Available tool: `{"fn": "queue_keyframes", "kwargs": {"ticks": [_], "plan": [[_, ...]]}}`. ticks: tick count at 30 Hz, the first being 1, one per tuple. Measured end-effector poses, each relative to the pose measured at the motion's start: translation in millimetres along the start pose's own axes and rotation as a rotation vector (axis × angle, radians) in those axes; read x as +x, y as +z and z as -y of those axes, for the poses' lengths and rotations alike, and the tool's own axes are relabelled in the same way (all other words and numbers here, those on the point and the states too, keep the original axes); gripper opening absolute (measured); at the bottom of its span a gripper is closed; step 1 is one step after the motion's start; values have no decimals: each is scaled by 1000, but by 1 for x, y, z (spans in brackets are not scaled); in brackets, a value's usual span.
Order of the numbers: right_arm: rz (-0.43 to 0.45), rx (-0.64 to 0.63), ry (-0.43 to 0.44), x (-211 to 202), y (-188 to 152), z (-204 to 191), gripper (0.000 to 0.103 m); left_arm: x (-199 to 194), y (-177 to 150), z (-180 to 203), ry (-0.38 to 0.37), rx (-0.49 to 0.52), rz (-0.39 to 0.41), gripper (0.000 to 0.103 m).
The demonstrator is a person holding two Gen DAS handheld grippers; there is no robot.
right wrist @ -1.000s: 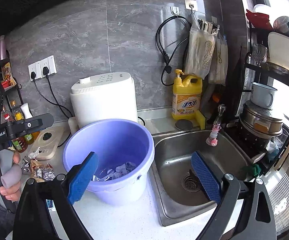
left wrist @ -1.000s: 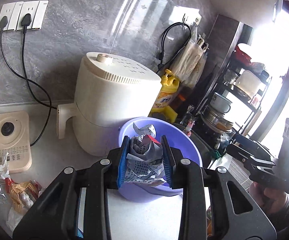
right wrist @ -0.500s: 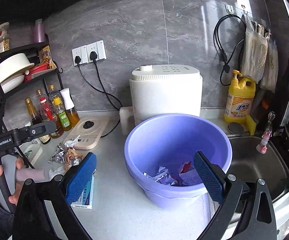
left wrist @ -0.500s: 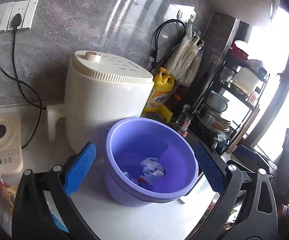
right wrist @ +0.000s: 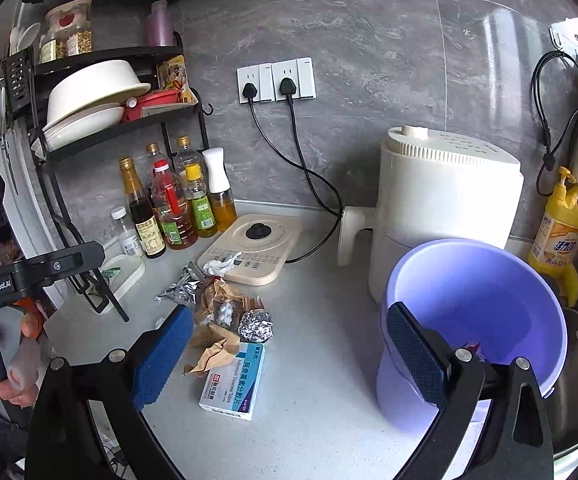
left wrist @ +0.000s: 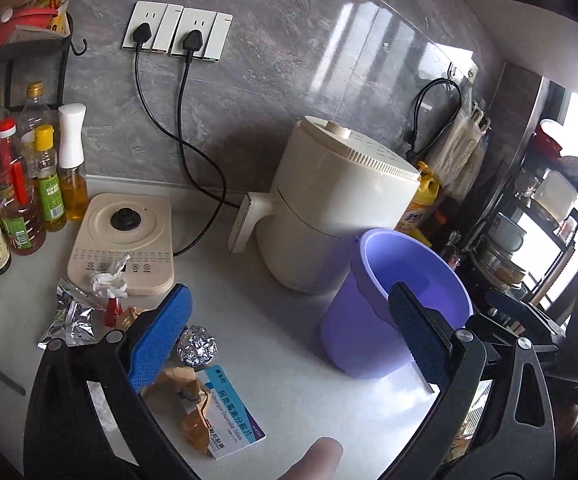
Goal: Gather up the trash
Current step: 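Move both open grippers back to the trash pile, then grasp the white tissue with left gripper while right gripper grasps brown kraft paper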
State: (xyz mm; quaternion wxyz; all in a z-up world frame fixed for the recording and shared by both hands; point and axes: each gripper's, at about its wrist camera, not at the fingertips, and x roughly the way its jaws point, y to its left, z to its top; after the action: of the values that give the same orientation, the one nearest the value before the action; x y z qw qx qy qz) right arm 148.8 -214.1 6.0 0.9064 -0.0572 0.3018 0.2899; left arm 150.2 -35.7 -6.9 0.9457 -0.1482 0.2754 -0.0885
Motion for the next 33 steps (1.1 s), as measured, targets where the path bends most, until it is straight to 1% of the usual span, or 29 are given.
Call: {"fn": "queue_keyframes", "kwargs": {"ticks": [3,6,9,14,17,23,25,27,28,30,31,32,33], "plan": [[-22,-23,41,12,0,-12,94,-20,-7,-13,56,-23,22,98],[-62,-27,86,28,-1,-20,88,-40,-13,-24,92,-46,37,98],[-103,-33,115,45,-4,-28,87,-57,-18,-33,147,-58,46,98],[-190,-60,173,75,-12,-40,76,-76,-29,-46,217,-82,52,98],[-251,-75,199,98,-18,-47,68,-85,-37,-55,249,-94,52,98],[-373,-67,222,143,-32,-56,54,-97,-54,-74,301,-134,42,98],[-400,-66,226,155,-35,-57,50,-96,-60,-81,314,-159,36,96],[-417,-74,235,165,-39,-60,49,-94,-67,-89,334,-185,22,91],[-429,-80,233,170,-41,-62,47,-93,-70,-93,342,-198,13,90],[-441,-84,234,175,-42,-63,40,-91,-77,-100,356,-218,-5,86],[-451,-89,241,180,-45,-64,31,-89,-80,-103,359,-225,-13,86],[-459,-100,243,185,-46,-65,19,-87,-82,-105,360,-229,-19,85],[-470,-119,239,189,-48,-67,19,-85,-85,-108,361,-235,-28,83]]}}
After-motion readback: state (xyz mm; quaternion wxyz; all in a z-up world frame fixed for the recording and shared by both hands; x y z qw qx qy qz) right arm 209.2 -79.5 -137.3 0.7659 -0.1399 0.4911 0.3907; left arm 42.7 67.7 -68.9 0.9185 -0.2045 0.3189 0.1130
